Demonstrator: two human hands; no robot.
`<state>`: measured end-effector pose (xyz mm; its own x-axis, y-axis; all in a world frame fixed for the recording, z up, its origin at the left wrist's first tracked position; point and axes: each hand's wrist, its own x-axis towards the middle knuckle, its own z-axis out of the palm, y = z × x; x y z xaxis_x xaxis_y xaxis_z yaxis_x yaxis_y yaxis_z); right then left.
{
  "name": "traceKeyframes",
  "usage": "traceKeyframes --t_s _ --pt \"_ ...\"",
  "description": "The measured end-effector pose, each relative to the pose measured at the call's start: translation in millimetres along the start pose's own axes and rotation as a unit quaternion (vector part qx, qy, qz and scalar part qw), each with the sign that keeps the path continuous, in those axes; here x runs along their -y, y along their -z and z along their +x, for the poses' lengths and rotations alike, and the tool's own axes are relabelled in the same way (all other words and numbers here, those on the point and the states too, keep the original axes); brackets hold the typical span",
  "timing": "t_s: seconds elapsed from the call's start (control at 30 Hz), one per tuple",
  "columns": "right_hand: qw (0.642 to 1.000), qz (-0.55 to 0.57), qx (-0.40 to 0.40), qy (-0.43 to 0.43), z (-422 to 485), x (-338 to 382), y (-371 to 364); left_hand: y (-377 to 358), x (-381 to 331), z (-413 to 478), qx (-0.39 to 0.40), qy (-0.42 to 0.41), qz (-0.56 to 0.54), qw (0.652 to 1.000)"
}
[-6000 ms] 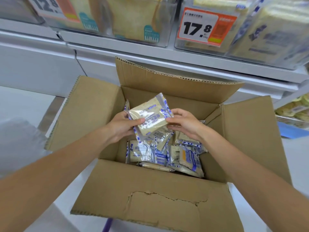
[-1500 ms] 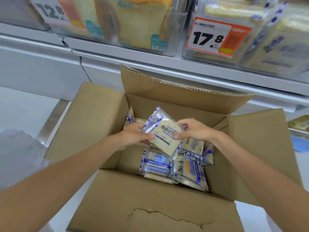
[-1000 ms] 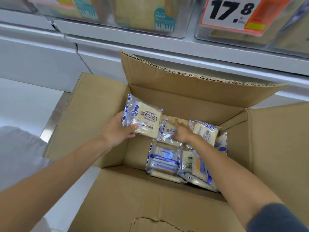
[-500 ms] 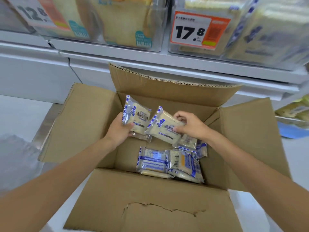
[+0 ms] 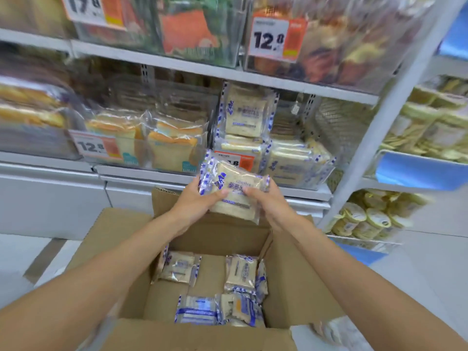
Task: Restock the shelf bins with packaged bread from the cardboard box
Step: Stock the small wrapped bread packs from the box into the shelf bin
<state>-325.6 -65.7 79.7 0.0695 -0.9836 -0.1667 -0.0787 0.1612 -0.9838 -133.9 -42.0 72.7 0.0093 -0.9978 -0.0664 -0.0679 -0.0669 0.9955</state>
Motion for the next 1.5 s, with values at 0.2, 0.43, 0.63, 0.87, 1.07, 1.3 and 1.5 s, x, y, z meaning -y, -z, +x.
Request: traceKeyframes --t_s 0.2,0.43,0.63,0.87,1.07,1.3,1.5 --pt "0.976 -0.011 -0.143 0.166 42.2 85.8 14.3 -16.6 -70.3 74.4 -0.132 -0.166 0.201 0.956" --pt "0.963 -0.085 -0.149 0.209 108.0 91.0 -4.3 -18.9 -77.1 144.5 -0.188 -0.149 0.394 0.887" --pt "0.953 -0.151 -0.126 0.232 112.7 83.8 -6.5 -12.3 -66.8 144.9 -0.213 -0.242 0.35 0.88" --pt "0.913 -0.273 -0.136 0.271 105.8 79.3 15.7 -5.5 -57.9 137.2 -0.157 -0.308 0.37 0.862" --pt "0.895 -0.266 -0.157 0.323 108.1 81.0 12.3 -10.1 -65.3 147.2 -0.187 -0.281 0.404 0.85" --pt "0.833 -0.367 -0.175 0.375 110.5 63.2 11.7 -1.6 -53.2 139.7 -0.189 -0.36 0.483 0.775" --pt "0.847 -0.379 -0.125 0.35 117.7 69.0 25.7 -0.8 -61.6 144.6 -0.152 -0.319 0.498 0.792"
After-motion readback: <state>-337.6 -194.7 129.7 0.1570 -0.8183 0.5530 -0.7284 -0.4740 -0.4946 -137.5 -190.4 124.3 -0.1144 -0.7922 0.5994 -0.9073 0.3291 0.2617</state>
